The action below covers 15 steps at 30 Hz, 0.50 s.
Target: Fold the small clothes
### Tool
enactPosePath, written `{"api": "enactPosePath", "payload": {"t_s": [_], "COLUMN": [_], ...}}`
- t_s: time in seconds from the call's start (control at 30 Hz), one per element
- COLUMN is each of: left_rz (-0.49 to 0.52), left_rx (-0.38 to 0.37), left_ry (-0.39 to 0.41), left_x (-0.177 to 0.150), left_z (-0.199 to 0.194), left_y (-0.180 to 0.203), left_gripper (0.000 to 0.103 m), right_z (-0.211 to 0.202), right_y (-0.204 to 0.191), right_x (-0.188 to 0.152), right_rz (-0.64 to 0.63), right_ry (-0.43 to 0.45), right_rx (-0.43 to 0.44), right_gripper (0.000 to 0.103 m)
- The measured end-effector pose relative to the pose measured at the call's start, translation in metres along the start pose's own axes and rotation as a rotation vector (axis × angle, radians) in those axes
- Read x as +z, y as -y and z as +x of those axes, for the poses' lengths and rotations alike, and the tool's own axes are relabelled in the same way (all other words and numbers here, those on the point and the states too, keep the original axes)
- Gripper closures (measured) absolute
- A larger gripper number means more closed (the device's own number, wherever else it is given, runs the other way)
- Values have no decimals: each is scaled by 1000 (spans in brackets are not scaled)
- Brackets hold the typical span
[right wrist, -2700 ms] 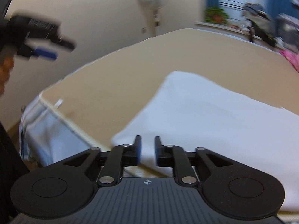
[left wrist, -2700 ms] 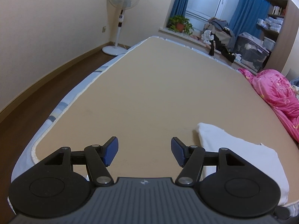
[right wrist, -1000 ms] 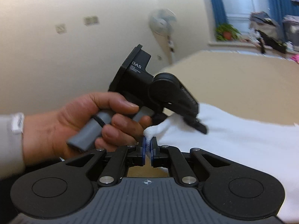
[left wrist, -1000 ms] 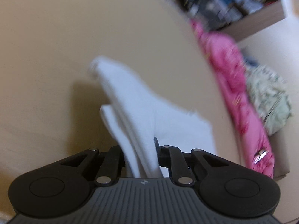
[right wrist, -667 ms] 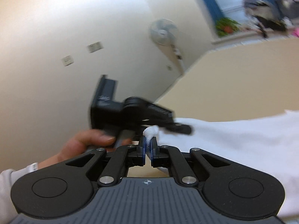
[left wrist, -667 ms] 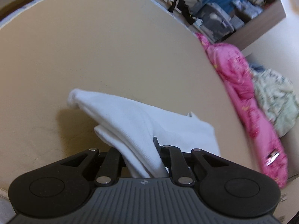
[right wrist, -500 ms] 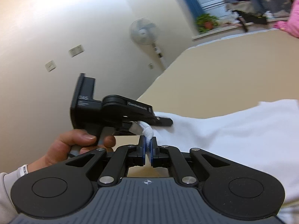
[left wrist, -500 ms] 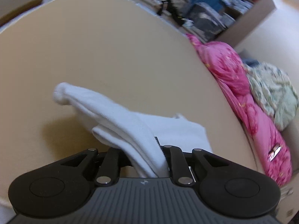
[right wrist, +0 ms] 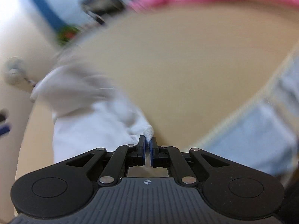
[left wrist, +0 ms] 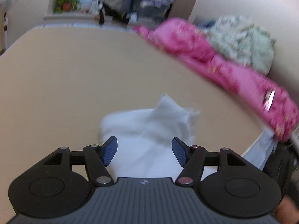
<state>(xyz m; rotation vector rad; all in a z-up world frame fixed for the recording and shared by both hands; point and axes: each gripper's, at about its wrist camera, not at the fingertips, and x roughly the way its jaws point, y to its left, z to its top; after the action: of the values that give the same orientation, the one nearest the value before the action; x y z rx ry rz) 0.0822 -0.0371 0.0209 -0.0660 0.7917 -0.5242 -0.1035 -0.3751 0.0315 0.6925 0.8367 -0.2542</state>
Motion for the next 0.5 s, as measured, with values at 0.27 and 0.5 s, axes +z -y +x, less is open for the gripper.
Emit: {"api": "enactPosePath", "payload": {"t_s": [0.27, 0.5], "left_rz": [45, -50], "left_rx": [50, -27], "left_ry": [-145, -281], "left_x": [-74, -85], "left_z": [45, 92], "left_y": [-15, -25], "left_gripper": [39, 35], "right_z": [10, 27], "right_y": [42, 41], "right_x": [-10, -12], "right_rz": [191, 242], "right_ry": [-3, -58], "right_rx": [59, 83], "right_gripper": [76, 60]}}
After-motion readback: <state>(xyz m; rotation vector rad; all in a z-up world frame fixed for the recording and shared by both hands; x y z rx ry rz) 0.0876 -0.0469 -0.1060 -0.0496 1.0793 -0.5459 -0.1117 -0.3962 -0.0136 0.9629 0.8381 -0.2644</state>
